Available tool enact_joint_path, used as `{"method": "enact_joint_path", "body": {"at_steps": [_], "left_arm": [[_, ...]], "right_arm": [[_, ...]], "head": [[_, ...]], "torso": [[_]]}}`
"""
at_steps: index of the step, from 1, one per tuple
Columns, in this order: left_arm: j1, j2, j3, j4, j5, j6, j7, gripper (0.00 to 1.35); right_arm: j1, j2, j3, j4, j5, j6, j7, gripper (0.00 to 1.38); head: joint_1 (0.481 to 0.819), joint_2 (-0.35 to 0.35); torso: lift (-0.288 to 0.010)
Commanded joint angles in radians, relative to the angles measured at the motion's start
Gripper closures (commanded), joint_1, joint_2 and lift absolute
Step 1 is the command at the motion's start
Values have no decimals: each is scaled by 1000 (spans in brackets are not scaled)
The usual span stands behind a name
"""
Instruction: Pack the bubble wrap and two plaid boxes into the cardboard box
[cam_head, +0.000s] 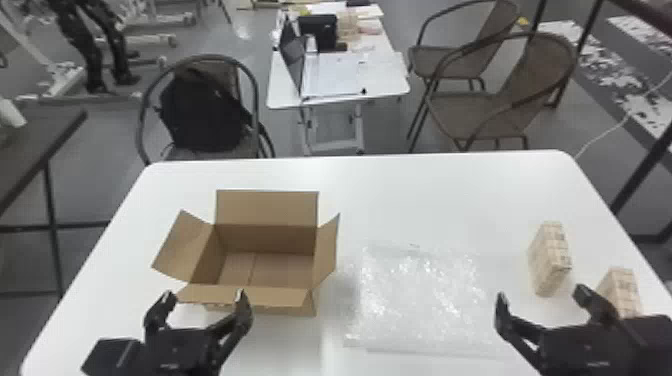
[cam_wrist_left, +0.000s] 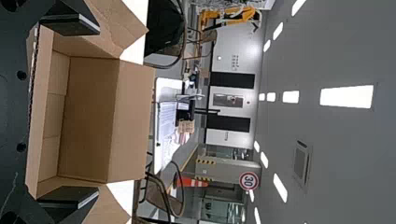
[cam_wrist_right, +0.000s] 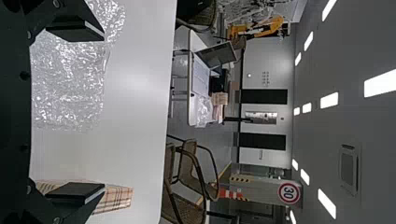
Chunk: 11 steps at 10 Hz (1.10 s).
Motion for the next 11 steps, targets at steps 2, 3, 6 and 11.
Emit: {"method": "enact_joint_path", "body": {"at_steps": [2,3,6,11], "left_arm": [[0,-3,0,0,-2,-2,0,98],[0,-3,0,0,-2,-2,0,98],[-1,-3,6,-2,-6,0,0,98],[-87,-3,198,-58,-30,158,-164,91]], "right_arm": [[0,0,0,0,0,0,0,156],[0,0,2,0,-2,0,0,156],[0,0,0,2,-3,0,0,156],[-4,0,3,5,-6,0,2,156]], "head": [[695,108],[695,108],[695,109],[695,140]], "torso": [[-50],[-50],[-50],[-50]]}}
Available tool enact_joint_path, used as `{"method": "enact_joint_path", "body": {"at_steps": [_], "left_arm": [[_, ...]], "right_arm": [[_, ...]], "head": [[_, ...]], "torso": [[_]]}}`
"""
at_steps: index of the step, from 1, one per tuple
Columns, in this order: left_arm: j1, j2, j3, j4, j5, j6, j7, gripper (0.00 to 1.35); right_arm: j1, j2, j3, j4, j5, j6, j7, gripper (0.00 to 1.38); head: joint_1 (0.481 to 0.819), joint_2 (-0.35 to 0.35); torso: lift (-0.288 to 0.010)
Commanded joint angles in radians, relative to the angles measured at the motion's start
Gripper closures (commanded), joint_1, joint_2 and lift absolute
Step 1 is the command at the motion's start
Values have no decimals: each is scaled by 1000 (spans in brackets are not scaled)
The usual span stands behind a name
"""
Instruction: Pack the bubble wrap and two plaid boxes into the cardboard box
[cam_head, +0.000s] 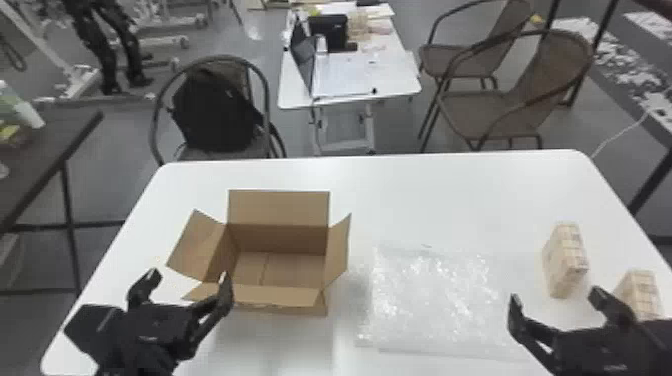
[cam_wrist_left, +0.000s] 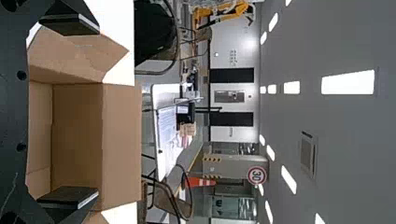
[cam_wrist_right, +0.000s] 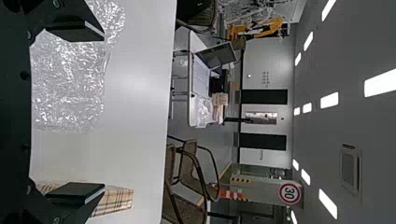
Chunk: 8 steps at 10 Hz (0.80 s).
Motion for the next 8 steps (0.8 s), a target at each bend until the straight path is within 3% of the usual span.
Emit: {"method": "enact_joint_path", "body": {"at_steps": [1,2,3,4,6,8], "left_arm": [[-92,-2,130,-2,-20,92,-118,93],[-155,-2,219,2,-59,140,-211,98],[-201,-2,292,12,-71,169,-262,98],[-220,-2,323,40,-28,204,-268,98],[-256,-2,321,110,61,310,-317,98],[-290,-2,314,170,121,345,-330,98]], "right_arm": [[-11,-3,5,5,-1,0,6,156],[-18,-4,7,11,-2,0,16,156],[-26,-4,8,16,-1,0,23,156],[-34,-3,8,20,-1,0,34,156],[-50,-4,8,28,1,0,59,156],[-60,-4,8,36,1,-2,69,156]], "head": [[695,162],[695,188],[695,229],[695,251],[695,320],[695,314]], "torso": [[-50],[-50],[-50],[-50],[-50],[-50]]}}
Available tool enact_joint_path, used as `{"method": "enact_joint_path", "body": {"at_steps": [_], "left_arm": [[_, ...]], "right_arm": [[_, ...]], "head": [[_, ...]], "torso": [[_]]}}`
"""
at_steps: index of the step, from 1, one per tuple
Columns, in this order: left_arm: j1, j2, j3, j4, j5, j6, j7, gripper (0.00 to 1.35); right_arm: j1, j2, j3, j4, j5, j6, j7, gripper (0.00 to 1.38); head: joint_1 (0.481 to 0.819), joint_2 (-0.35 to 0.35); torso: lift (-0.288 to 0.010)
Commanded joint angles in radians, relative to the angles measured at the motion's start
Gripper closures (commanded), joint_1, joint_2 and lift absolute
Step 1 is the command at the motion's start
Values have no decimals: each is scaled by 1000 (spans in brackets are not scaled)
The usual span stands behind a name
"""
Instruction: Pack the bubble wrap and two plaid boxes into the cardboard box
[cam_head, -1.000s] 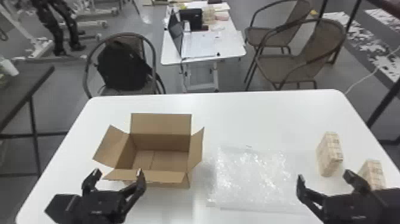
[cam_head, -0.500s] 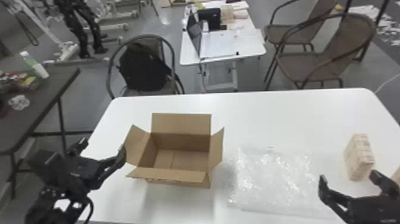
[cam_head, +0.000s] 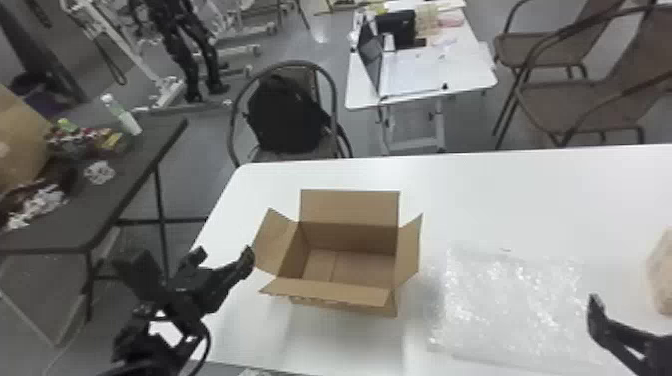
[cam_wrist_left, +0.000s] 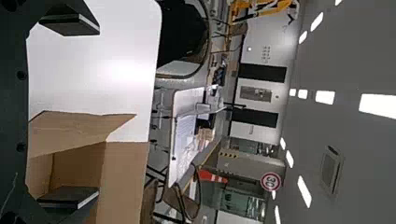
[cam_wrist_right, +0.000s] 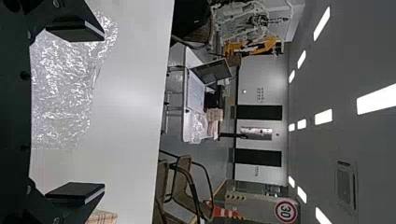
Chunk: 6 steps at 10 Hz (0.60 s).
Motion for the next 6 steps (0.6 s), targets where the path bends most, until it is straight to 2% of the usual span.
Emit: {"method": "enact_joint_path", "body": {"at_steps": [1,3,4,6], "left_arm": [[-37,-3,6,48,4,23,-28,98],[-97,3,20,143,8,92,-111,98],[-113,32,22,184,19,99,-131,98],[-139,35,35,197,0,95,-131,98]], "right_arm": [[-4,0,0,2,0,0,1,156],[-14,0,0,11,0,-2,20,156],[-19,0,0,14,-2,-2,29,156],[-24,0,-2,20,-6,-2,41,156]], "head": [[695,307],[695,296],[695,288],[695,294]], "torso": [[-50],[-50],[-50],[-50]]}}
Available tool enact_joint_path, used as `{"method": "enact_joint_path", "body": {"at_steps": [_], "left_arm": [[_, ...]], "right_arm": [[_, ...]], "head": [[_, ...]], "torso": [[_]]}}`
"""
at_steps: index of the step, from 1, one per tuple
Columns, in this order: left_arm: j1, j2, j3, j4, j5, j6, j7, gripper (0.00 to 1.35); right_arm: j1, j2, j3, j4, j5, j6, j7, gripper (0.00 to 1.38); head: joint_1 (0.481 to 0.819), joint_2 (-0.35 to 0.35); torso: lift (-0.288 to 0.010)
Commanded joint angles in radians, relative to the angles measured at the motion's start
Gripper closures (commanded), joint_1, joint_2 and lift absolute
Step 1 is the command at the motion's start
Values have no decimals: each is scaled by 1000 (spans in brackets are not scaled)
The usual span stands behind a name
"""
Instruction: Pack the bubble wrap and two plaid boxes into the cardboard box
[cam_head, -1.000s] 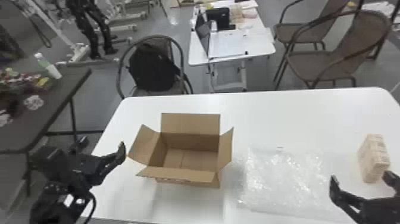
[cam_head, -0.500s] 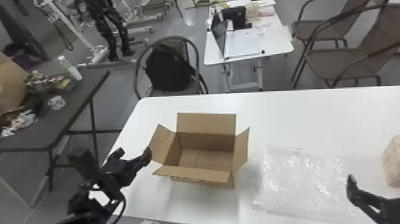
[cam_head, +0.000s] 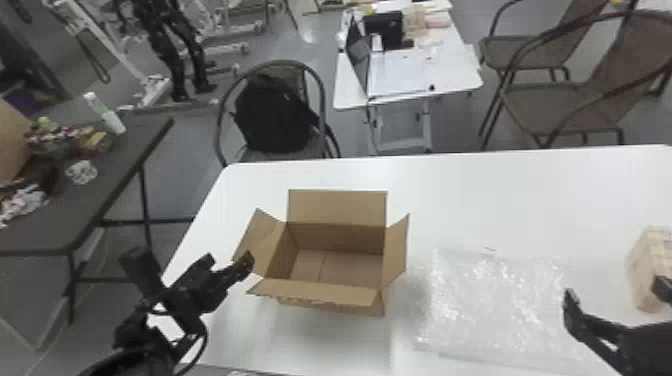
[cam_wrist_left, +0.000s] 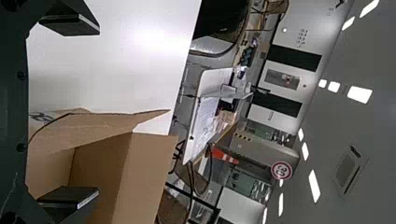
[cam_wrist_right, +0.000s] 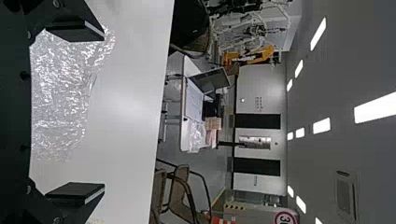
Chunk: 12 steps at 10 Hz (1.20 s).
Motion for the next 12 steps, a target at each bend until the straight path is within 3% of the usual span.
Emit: {"method": "enact_joint_path", "body": {"at_steps": [1,3,8,9,10,11,12], "left_arm": [[-25,9,10,16,-17,3,-5,98],[-68,49,3,72,-5,35,-47,98],[-99,54,-16,101,4,81,-55,114],[-100,57,-17,101,4,87,-58,334],[-102,57,-19,101,2,86,-58,828],[-103,52,-20,101,1,79,-58,1102],[-103,44,-20,101,2,76,-58,1197]], "right_arm": [[-6,0,-1,5,-2,1,8,156],[-11,0,-1,9,-4,1,17,156],[-12,0,0,11,-5,1,19,156],[-12,2,0,11,-5,1,19,156],[-11,0,0,13,-7,-1,19,156],[-11,0,0,13,-8,1,19,156],[-12,0,0,14,-8,1,19,156]], "head": [[695,299],[695,305],[695,289],[695,287],[695,286],[695,285],[695,284]], "torso": [[-50],[-50],[-50],[-50],[-50],[-50],[-50]]}}
